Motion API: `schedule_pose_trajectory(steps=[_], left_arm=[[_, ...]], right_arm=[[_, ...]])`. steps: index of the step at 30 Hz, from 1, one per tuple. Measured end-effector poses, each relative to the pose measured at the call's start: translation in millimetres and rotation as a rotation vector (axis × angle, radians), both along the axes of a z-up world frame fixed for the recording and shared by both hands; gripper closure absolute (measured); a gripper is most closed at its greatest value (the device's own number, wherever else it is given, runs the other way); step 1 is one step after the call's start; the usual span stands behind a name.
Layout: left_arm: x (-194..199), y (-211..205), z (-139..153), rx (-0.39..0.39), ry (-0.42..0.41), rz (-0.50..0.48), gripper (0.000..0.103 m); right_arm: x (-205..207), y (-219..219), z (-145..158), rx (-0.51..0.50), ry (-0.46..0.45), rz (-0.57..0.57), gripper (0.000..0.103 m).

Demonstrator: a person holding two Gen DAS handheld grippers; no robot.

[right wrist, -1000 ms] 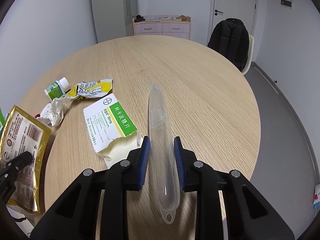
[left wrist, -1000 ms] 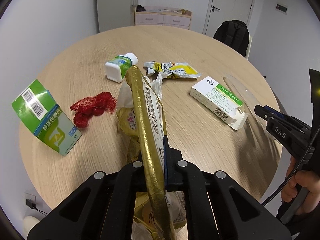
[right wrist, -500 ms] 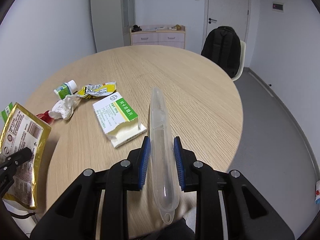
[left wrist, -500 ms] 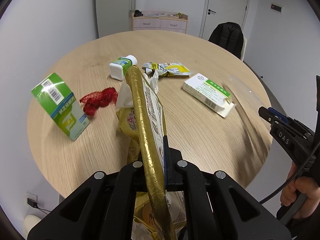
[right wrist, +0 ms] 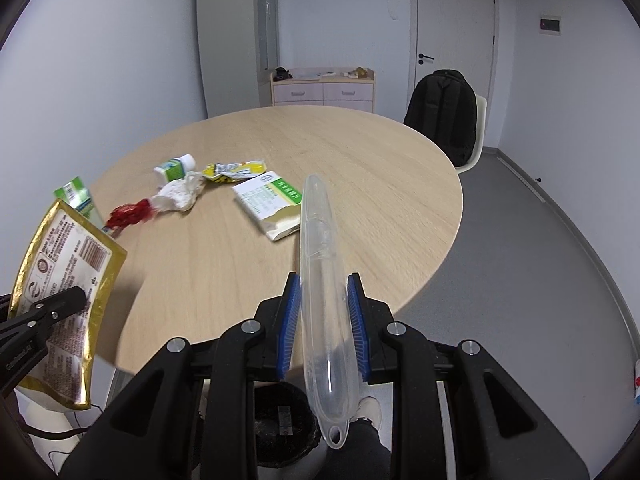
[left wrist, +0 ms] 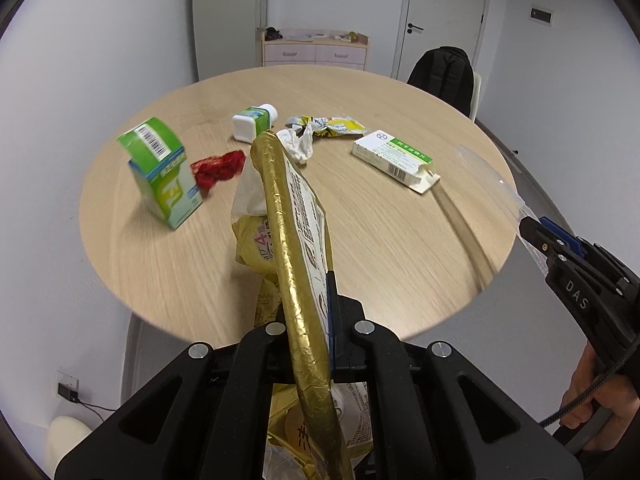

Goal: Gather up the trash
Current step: 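Lift the gold pouch and clear tube off the table toward the bin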

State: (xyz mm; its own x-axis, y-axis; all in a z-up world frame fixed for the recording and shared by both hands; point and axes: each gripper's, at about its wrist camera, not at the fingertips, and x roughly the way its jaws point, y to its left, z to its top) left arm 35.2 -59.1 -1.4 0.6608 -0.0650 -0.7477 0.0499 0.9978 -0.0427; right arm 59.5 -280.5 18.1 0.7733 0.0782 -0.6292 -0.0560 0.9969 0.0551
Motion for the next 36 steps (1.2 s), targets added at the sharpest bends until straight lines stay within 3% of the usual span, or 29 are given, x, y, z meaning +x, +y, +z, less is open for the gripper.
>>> schedule_pose_trajectory(steps=[17, 27, 36], left_arm=[[-73.2, -1.4, -15.0, -0.007, 0.010, 0.017, 0.100], [-130.6, -5.5, -28.6, -0.005, 0.023, 0.028, 0.100], [-156.7, -10.9, -41.3, -0.009, 0.034, 0.034, 0.100]], right_arm=[[-92.1, 10.6, -3.7, 0.009, -0.028, 0.033, 0.080], [-149.4, 9.6, -15.6, 0.009, -0.019, 0.045, 0.080], [-187.6, 8.2, -29.6, -0.003, -0.020, 0.055, 0.080]])
